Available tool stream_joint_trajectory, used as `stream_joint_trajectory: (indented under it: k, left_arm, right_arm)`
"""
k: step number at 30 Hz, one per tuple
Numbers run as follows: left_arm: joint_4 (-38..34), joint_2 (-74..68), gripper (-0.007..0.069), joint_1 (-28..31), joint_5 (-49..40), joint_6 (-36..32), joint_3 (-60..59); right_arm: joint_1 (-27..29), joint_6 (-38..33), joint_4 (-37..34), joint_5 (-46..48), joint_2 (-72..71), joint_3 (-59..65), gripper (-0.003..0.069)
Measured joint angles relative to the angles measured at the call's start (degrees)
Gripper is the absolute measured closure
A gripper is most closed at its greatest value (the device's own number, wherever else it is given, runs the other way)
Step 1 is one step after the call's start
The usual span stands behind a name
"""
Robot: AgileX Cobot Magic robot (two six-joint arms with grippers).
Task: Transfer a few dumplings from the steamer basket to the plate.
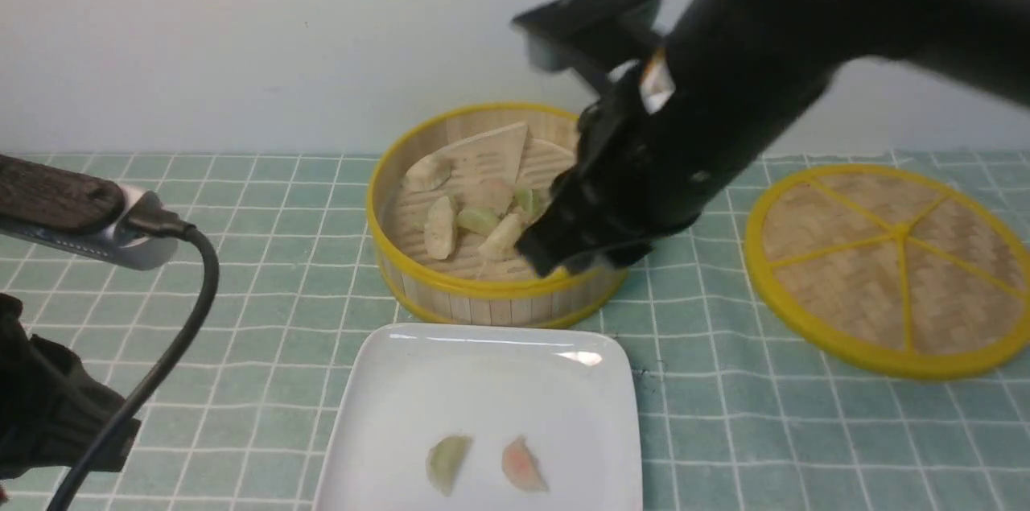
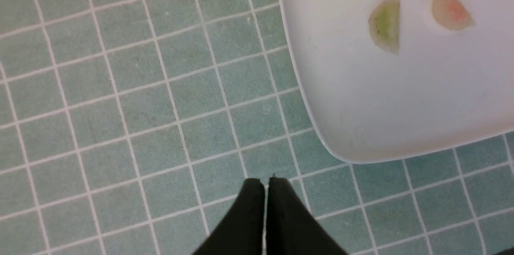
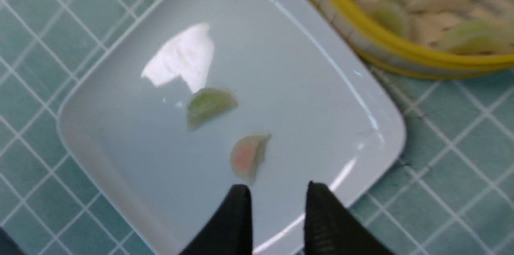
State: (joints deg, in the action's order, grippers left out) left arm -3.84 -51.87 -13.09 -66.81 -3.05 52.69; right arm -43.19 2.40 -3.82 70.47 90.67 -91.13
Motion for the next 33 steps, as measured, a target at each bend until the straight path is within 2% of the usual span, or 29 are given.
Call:
stream_joint_trajectory:
  k: [1,3,5,11,12,14,16,17,21,26,33]
  left_arm:
    - [0.0,1.7,0.0631,0.0,1.0,0.0,0.0]
    - [-0.1,3.2,0.0631,0.0,2.4,0.0,0.0]
    - [-0.6,4.2,0.0631,0.0,3.1,0.0,0.0]
    - [-4.7,8.0,0.0631,0.0,7.0,-0.4,0.0]
    - [-5.0,8.1,0.0631,0.0,7.2,-0.5,0.0]
    - [-6.6,8.2,0.0631,0.0,9.1,-1.0,0.0]
    - [-7.2,8.2,0.0631,0.0,10.2,-1.3,0.0]
    - [-8.1,8.2,0.0631,0.0,11.6,-1.3,-0.1]
    - [-9.3,8.7,0.0631,0.0,16.4,-1.4,-0.7]
    - [-10.1,11.9,0.0631,0.0,19.3,-1.4,-3.6]
    - [-11.4,31.3,0.0631,0.0,26.1,-1.0,-16.2]
  right_arm:
    - [0.0,2.0,1.6,-0.4,-8.7,3.9,0.0636]
    - [0.0,3.5,3.2,-3.1,-17.2,8.8,0.0659]
    - [0.0,4.3,4.6,-6.9,-23.1,12.8,0.0667]
    - [0.0,11.3,12.9,-31.2,-59.1,41.1,0.0673]
    - [0.0,11.7,13.5,-32.1,-61.6,42.9,0.0673]
    - [0.0,17.4,17.9,-39.7,-75.8,52.3,0.0673]
    - [0.0,20.6,20.7,-41.0,-82.2,55.9,0.0673]
    - [0.0,25.2,24.7,-41.2,-88.7,59.5,0.0673]
    - [-0.2,33.7,30.6,-37.5,-91.7,63.0,0.0673]
    - [-0.2,34.5,33.3,-37.2,-91.8,64.2,0.0673]
    - [-0.2,34.6,34.9,-37.7,-91.8,64.1,0.0673]
